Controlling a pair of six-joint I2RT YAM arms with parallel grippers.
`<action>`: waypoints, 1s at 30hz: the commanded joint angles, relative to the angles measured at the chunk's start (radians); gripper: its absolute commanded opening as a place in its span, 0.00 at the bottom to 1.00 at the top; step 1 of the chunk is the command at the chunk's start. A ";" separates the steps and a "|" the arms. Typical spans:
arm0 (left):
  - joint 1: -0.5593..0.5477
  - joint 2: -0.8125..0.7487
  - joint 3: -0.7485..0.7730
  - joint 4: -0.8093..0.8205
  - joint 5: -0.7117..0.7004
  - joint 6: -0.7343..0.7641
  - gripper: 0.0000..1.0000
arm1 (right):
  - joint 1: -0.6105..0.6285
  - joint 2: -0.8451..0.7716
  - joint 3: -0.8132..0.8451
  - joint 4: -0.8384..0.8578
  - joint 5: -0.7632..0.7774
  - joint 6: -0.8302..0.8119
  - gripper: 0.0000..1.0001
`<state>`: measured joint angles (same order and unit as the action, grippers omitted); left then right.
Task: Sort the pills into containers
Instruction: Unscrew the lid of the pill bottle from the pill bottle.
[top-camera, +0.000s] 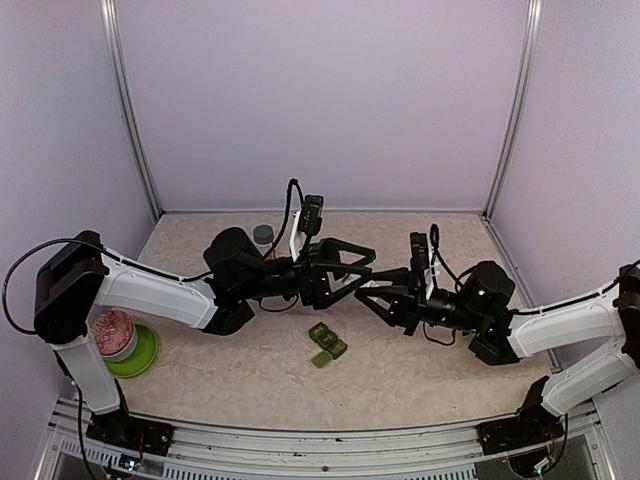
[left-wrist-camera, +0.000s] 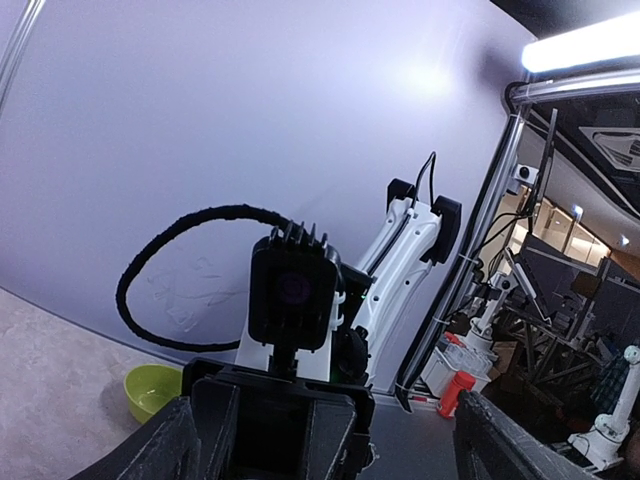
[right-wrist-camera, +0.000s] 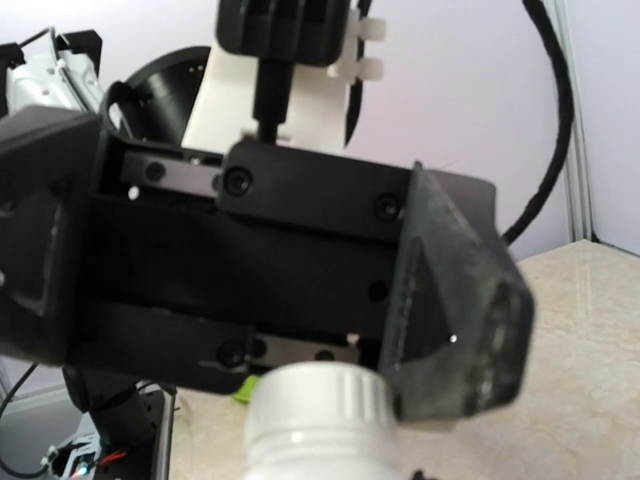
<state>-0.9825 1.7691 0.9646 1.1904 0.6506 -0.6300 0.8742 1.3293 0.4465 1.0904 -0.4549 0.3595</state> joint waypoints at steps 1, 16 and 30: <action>-0.005 0.014 0.000 0.038 0.035 -0.014 0.84 | 0.005 -0.026 -0.003 0.026 0.074 -0.009 0.00; 0.005 0.013 -0.003 0.019 0.018 -0.028 0.67 | 0.004 -0.099 -0.024 -0.035 0.136 -0.051 0.00; 0.016 0.018 0.008 -0.025 -0.014 -0.037 0.37 | 0.003 -0.110 -0.024 -0.050 0.135 -0.060 0.00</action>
<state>-0.9607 1.7763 0.9646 1.1641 0.6167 -0.6582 0.8818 1.2304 0.4297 1.0523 -0.3698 0.3065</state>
